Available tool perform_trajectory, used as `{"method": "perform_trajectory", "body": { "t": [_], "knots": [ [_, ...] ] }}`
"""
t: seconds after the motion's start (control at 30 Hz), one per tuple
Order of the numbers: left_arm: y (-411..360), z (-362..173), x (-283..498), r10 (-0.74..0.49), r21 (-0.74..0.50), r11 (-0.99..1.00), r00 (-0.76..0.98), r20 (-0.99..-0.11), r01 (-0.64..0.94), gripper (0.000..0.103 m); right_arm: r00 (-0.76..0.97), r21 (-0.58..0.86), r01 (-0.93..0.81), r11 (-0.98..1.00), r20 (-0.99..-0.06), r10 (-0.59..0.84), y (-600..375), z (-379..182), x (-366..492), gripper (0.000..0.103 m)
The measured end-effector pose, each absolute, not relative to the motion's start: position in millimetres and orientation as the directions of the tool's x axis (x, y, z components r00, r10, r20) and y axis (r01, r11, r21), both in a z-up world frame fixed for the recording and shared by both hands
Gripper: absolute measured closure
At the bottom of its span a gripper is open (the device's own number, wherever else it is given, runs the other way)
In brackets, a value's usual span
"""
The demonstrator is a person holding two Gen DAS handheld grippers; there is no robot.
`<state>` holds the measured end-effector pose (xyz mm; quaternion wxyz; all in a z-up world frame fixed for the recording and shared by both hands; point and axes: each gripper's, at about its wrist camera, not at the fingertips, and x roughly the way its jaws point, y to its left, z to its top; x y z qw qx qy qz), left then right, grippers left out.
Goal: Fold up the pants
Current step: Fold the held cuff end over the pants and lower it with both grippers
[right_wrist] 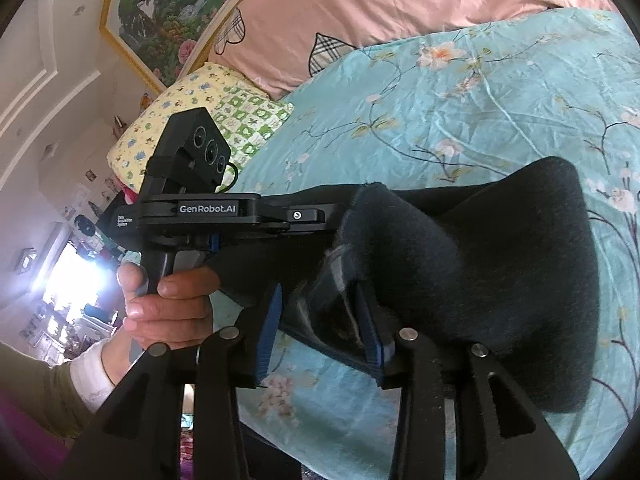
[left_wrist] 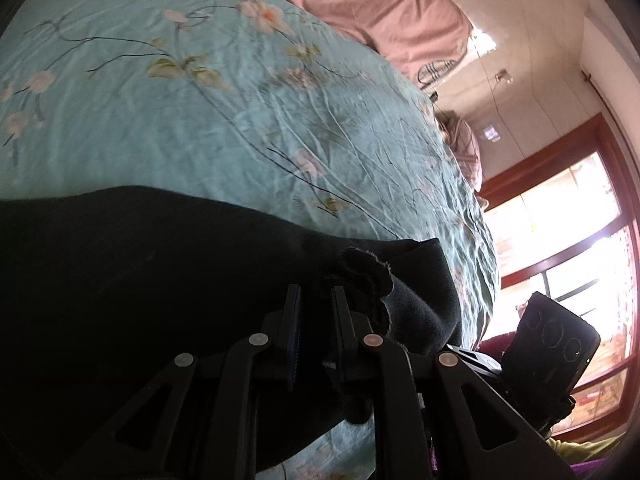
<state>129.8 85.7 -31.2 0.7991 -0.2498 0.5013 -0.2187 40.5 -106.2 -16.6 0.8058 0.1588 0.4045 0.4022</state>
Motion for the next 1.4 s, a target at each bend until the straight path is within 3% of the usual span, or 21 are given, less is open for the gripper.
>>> {"method": "perform_trajectory", "body": {
  "t": [0.17,0.47,0.87,0.93,0.97,1.0,1.1,1.4],
  "knots": [
    [97.5,-28.6,118.2,-0.563,-0.598,0.799,0.434,-0.704,0.065,0.086,0.315,0.586,-0.544,0.601,-0.522,0.793,-95.0,-13.6,35.7,0.063],
    [122.4,-14.1,85.1,-0.468,-0.56,0.828,0.521,-0.714,-0.023,0.072,0.31,0.587,-0.581,0.563,-0.48,0.821,-87.5,7.5,36.4,0.063],
    [156.1,4.5,38.6,-0.32,-0.517,0.839,0.617,-0.719,-0.168,0.069,0.284,0.576,-0.626,0.526,-0.46,0.841,-67.6,25.4,54.7,0.063],
    [163.6,4.9,31.1,-0.297,-0.521,0.828,0.628,-0.719,-0.205,0.065,0.275,0.578,-0.627,0.522,-0.463,0.842,-62.8,25.2,57.2,0.062],
    [167.4,5.1,27.1,-0.287,-0.525,0.822,0.634,-0.718,-0.222,0.058,0.271,0.577,-0.628,0.522,-0.468,0.841,-59.9,25.0,58.8,0.062],
    [172.2,5.9,22.6,-0.271,-0.527,0.814,0.643,-0.716,-0.244,0.053,0.265,0.577,-0.63,0.52,-0.47,0.842,-57.8,25.2,59.7,0.061],
    [182.9,7.7,9.7,-0.229,-0.521,0.803,0.657,-0.718,-0.289,0.052,0.246,0.572,-0.639,0.514,-0.482,0.841,-46.7,25.9,63.6,0.053],
    [224.8,6.3,-28.9,-0.135,-0.529,0.731,0.669,-0.731,-0.431,0.046,0.148,0.568,-0.677,0.468,-0.517,0.843,0.0,28.2,77.5,0.045]
  ]
}}
